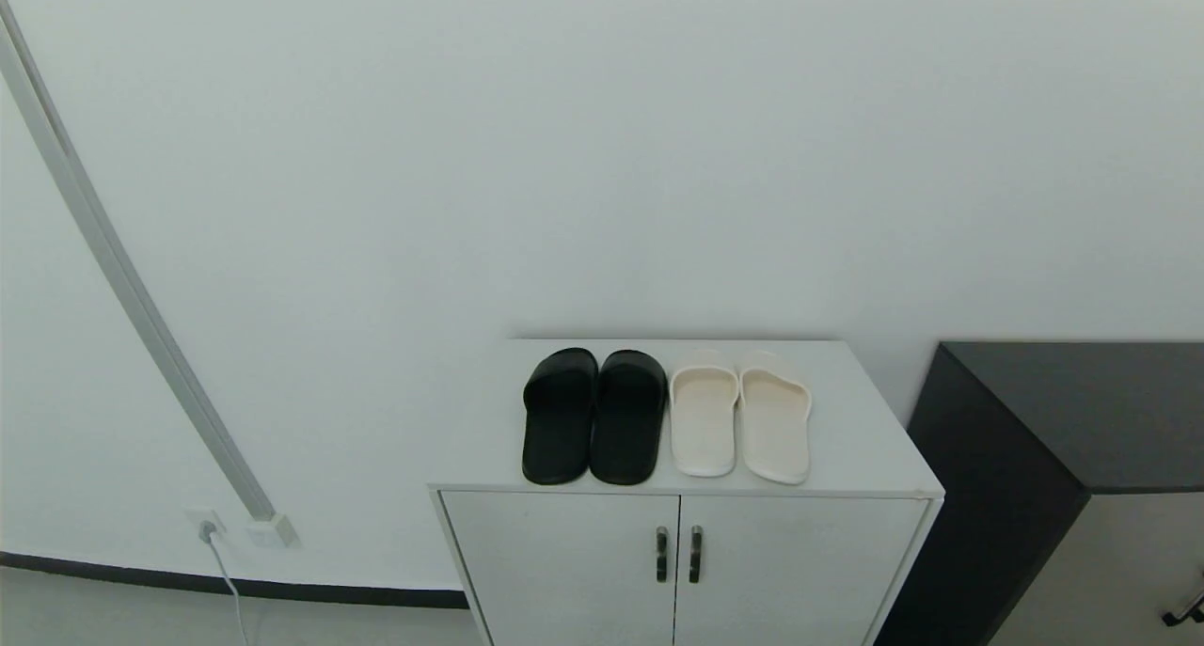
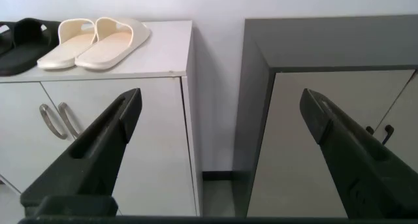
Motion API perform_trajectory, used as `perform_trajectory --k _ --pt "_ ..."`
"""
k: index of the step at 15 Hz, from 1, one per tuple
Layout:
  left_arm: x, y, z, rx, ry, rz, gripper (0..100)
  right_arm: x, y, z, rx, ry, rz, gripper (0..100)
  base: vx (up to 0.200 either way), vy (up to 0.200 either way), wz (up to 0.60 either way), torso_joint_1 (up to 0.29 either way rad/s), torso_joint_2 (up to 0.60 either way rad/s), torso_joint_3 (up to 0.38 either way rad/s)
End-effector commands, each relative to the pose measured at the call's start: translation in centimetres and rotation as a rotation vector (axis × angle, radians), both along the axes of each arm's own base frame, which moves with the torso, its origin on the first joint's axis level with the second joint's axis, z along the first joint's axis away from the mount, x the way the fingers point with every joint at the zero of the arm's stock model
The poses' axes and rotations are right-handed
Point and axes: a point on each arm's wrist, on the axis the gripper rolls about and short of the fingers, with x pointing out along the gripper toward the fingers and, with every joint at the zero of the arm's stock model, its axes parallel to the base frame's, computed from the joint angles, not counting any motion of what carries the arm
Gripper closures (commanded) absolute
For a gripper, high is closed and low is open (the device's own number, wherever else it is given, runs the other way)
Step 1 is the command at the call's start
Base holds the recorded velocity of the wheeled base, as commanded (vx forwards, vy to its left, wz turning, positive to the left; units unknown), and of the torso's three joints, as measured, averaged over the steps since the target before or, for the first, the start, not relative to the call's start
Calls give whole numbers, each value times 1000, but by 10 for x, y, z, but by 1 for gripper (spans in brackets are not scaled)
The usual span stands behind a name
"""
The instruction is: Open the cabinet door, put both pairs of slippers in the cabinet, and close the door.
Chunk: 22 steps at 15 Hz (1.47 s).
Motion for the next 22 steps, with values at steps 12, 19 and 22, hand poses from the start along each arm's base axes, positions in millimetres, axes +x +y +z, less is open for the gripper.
perform_trajectory --k 12,19,22 --pt "0 0 0 1 1 -1 100 38 4 74 99 197 168 0 0 0 0 0 0 0" --pt "0 0 0 4 1 -3 100 150 56 100 99 328 360 0 0 0 0 0 0 0" --pt "0 0 0 4 1 -4 100 180 105 112 114 363 363 0 0 0 0 0 0 0"
